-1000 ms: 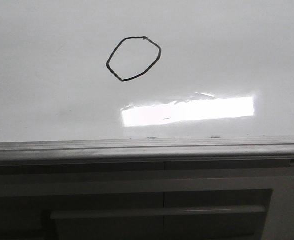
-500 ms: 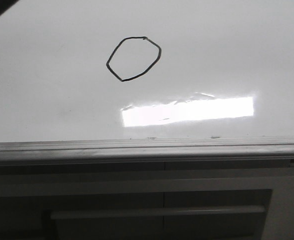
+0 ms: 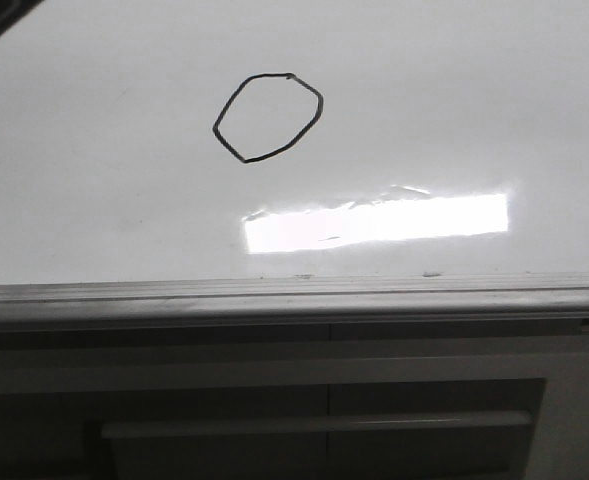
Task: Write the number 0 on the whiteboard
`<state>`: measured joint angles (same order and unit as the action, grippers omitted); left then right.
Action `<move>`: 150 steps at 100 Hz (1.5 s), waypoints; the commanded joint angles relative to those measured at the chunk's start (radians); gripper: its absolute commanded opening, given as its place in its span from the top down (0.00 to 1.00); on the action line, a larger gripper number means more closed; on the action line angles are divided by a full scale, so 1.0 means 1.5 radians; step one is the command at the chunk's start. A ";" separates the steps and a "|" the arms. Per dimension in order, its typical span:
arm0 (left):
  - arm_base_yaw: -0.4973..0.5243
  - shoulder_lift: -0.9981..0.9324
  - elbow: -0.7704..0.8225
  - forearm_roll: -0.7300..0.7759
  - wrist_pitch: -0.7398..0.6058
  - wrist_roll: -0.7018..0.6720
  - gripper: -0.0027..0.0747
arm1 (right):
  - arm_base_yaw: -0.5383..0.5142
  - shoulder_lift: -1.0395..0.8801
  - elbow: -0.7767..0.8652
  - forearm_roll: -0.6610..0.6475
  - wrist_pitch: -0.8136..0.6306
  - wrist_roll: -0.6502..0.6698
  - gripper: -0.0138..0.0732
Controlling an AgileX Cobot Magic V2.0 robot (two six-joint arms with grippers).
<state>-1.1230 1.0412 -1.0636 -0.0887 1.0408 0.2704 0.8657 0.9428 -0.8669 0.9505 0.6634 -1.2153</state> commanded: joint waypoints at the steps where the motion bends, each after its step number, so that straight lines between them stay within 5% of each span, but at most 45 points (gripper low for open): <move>1: 0.003 -0.002 -0.021 0.046 -0.045 -0.031 0.99 | 0.006 -0.009 -0.022 0.054 0.036 -0.004 0.90; 57: 0.003 -0.002 -0.011 0.046 -0.079 -0.031 0.99 | 0.006 -0.009 -0.022 0.065 0.032 -0.004 0.88; 65: 0.003 -0.002 -0.011 0.046 -0.080 -0.031 0.99 | 0.006 -0.009 -0.022 0.065 0.027 -0.004 0.78; 84: 0.003 -0.002 -0.011 0.044 -0.082 -0.033 0.99 | 0.004 -0.011 -0.022 0.042 -0.053 -0.004 0.31; 92: 0.005 -0.002 -0.011 0.044 -0.091 -0.064 0.99 | -0.005 -0.021 -0.022 0.019 -0.101 0.004 0.24; 125: 0.039 -0.004 0.018 0.069 -0.207 -0.191 0.99 | -0.179 -0.086 -0.018 -0.002 -0.110 0.026 0.29; 132: 0.049 -0.004 0.043 0.083 -0.249 -0.235 0.99 | -0.223 -0.105 -0.009 -0.002 -0.092 0.031 0.40; 147: 0.078 -0.004 0.106 0.142 -0.356 -0.393 0.99 | -0.303 -0.152 0.029 -0.005 -0.023 0.031 0.90; 150: 0.086 -0.004 0.119 0.165 -0.380 -0.435 0.99 | -0.317 -0.163 0.041 -0.007 -0.011 0.035 0.92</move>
<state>-1.0148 1.0519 -0.9004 0.0865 0.6311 -0.2300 0.4436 0.7402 -0.8124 0.9201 0.6192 -1.1710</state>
